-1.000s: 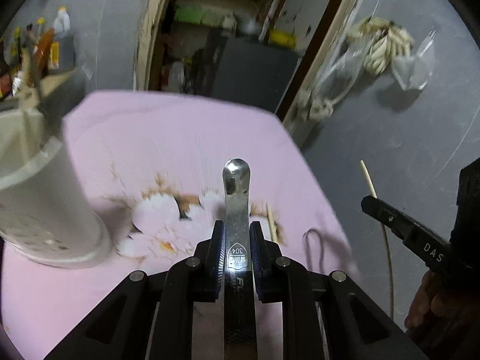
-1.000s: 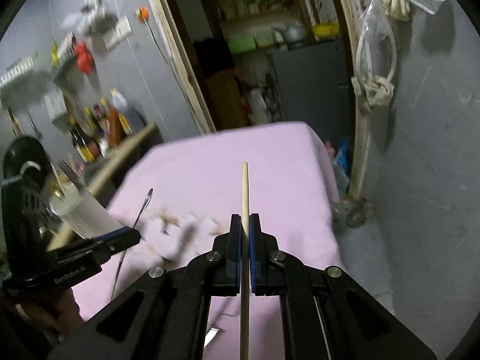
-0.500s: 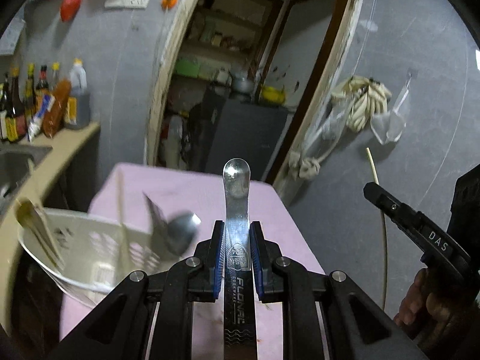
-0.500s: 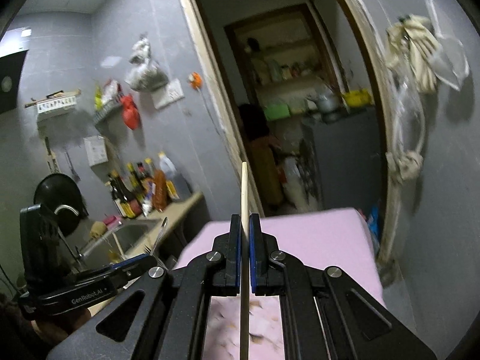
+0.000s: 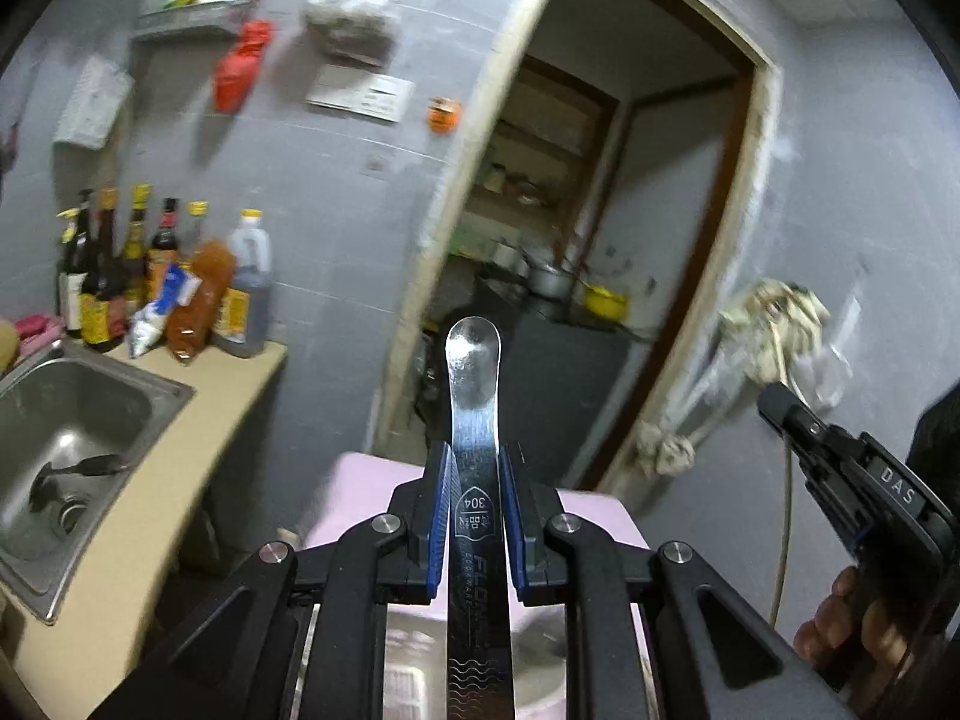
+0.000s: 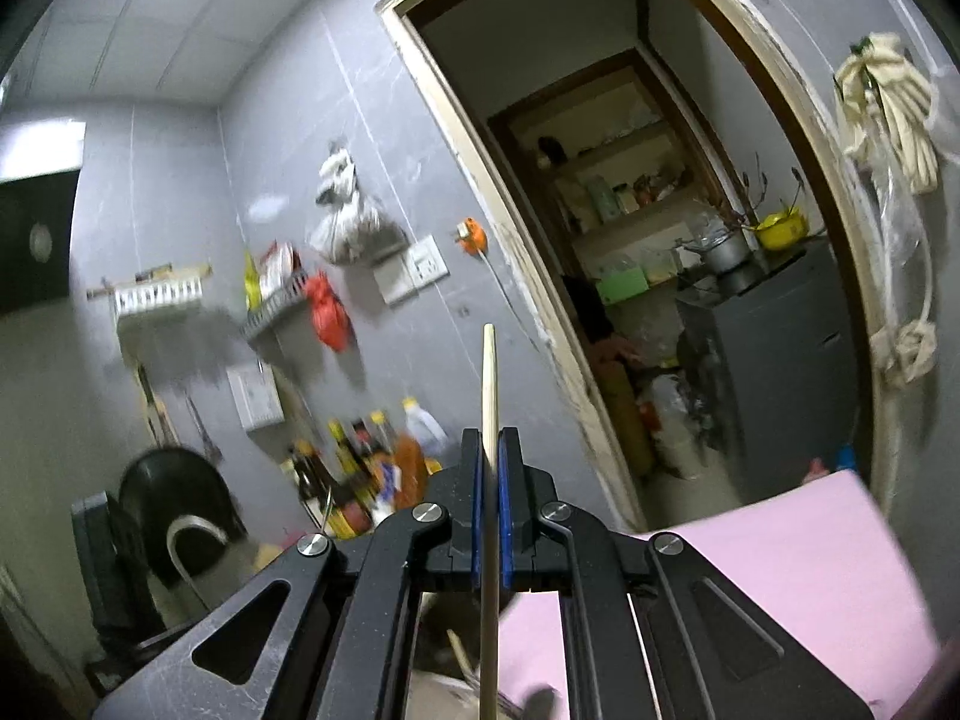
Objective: Organize utensils
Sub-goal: 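Lift the knife and chopstick high and carry them over the caddy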
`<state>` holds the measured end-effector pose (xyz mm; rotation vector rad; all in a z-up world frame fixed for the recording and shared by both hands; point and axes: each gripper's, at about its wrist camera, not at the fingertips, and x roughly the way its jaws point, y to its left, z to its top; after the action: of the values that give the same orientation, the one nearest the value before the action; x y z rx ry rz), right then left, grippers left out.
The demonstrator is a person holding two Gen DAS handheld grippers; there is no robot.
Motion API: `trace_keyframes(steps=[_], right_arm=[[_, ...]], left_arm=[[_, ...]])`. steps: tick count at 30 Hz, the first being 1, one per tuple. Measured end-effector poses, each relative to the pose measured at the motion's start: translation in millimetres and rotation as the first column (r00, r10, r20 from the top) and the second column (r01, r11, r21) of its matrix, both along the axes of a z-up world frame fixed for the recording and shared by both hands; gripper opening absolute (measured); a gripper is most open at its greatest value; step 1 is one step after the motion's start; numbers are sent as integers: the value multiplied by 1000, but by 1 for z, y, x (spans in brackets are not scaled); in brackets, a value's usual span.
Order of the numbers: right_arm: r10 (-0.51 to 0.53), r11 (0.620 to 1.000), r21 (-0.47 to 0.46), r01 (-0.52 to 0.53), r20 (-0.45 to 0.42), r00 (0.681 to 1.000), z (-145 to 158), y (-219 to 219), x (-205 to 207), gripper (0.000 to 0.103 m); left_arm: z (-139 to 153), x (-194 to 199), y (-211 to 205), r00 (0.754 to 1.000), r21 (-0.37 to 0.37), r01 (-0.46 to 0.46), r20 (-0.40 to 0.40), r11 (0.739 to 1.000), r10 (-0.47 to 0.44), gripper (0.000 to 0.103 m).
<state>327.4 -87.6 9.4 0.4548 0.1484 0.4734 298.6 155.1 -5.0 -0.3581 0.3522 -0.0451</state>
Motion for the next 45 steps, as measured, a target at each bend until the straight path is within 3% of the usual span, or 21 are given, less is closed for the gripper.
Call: trace_keyframes(steps=[11, 22, 31, 39, 45], right_arm=[[-110, 990, 89, 111, -14, 994, -55, 41, 15, 4], [-210, 976, 75, 205, 60, 976, -87, 57, 3, 4], [-233, 972, 59, 228, 123, 965, -104, 58, -4, 5], [-273, 962, 34, 272, 216, 938, -98, 60, -24, 5], [-284, 959, 72, 274, 201, 938, -106, 53, -26, 5]], left_arm=[[-43, 9, 57, 982, -169, -178, 39, 969, 187, 16], [-75, 1, 65, 964, -300, -208, 97, 931, 247, 16], [-92, -7, 44, 946, -224, -227, 181, 948, 269, 16], [-101, -18, 27, 930, -144, -250, 238, 957, 279, 16], [-105, -25, 21, 918, -127, -262, 273, 957, 287, 16]])
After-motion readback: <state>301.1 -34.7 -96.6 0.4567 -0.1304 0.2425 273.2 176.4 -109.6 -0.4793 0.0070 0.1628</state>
